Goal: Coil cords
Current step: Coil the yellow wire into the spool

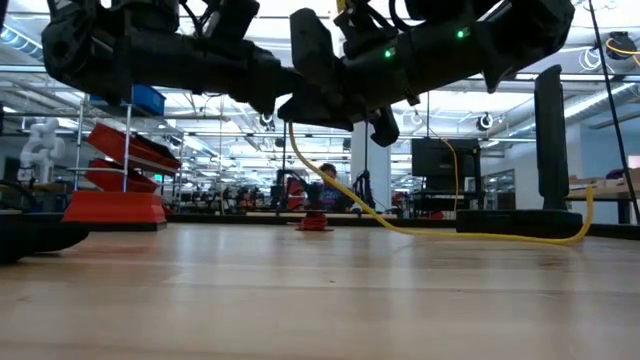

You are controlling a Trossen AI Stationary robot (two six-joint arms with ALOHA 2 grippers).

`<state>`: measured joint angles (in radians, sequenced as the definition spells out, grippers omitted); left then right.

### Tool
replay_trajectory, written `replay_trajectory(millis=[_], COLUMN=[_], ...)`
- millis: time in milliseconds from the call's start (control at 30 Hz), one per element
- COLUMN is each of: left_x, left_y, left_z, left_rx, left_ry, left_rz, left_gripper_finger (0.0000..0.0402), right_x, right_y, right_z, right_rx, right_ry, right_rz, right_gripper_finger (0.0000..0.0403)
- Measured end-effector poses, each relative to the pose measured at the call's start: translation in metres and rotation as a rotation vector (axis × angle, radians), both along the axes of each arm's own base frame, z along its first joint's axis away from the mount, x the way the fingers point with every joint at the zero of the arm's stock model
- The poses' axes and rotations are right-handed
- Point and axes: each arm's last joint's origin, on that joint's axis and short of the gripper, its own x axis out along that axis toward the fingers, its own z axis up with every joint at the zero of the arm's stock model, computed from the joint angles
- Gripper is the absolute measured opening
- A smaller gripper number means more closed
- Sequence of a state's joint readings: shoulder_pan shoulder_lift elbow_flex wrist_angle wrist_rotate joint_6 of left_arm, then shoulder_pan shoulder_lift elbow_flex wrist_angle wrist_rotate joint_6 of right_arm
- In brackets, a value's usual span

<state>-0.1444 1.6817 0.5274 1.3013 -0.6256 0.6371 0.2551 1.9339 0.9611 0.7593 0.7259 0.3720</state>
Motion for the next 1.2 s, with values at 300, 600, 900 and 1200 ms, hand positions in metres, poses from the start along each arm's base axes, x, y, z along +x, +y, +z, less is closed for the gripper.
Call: replay_trajectory(millis=[300,600,900,1200], left_x=[-0.004,-0.014,-0.023,-0.025], left_y=[0.001,-0.016,-0.033,-0.034], left_z=[-0.013,-0.020,0.002,0.014], left_rx=[0.085,0.086,0.031,-0.169], left_ry=[0.140,0.156,0.047,-0.088], left_rz=[0.039,-0.021,-0.080,-0.212], left_gripper_finger=[0.0000,0.0000,0.0000,0.0000], right_x=[-0.005,-0.035,-0.059,-0.047], right_y=[0.012,0.004,-0.014,-0.030], right_z=[0.007,0.040,0.048,0.037], right_rx=[-0.006,-0.050,-0.056,-0.077], right_ry=[0.017,0.250,0.448,0.451], right_rz=[0.035,0.029,-0.026,-0.074], right_gripper_finger=[0.0000,0.0000,0.0000,0.0000])
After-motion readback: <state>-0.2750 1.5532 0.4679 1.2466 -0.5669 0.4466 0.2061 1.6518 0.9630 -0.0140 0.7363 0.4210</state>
